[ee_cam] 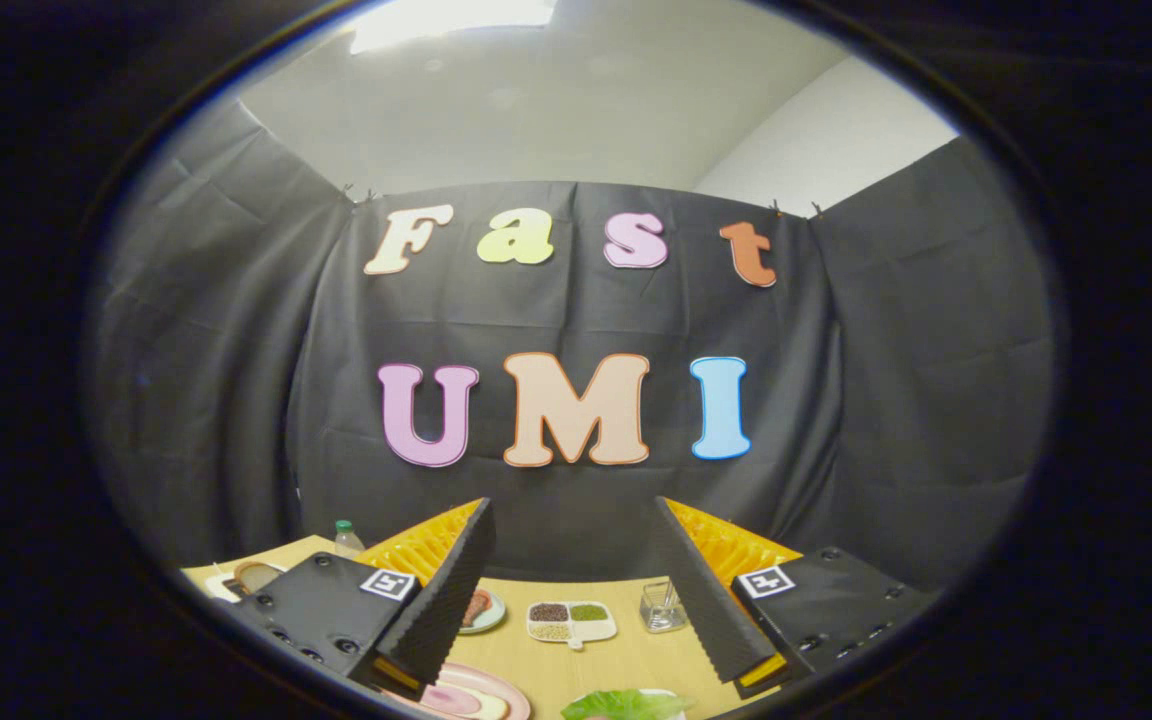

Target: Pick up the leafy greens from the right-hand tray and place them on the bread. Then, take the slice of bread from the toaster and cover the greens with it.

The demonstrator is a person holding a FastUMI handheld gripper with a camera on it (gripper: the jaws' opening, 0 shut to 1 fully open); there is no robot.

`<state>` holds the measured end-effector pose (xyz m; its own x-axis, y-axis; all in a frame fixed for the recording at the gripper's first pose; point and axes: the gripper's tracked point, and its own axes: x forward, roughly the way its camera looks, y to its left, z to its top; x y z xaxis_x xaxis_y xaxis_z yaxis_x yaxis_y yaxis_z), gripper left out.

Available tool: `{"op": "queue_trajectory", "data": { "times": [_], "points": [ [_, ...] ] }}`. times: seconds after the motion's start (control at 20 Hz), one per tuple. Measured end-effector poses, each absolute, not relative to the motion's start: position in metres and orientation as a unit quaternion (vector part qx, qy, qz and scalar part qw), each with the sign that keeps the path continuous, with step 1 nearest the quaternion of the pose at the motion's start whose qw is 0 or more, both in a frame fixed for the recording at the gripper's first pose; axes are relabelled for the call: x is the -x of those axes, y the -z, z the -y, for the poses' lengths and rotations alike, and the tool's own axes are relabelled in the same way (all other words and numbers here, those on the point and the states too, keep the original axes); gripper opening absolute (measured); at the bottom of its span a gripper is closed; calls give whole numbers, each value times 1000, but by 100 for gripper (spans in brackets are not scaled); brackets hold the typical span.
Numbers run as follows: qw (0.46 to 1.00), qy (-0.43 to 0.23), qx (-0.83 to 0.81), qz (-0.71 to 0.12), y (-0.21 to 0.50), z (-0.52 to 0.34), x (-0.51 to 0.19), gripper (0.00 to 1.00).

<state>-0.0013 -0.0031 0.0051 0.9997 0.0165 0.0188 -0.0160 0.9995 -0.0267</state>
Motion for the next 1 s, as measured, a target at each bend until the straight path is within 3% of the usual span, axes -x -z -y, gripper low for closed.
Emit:
{"op": "queue_trajectory", "data": {
  "times": [0.45, 1.0],
  "points": [
    [994, -64, 76, -36, 23, 17, -6, 100],
    [935, -235, 202, -173, 119, 26, -8, 100]
  ]
}}
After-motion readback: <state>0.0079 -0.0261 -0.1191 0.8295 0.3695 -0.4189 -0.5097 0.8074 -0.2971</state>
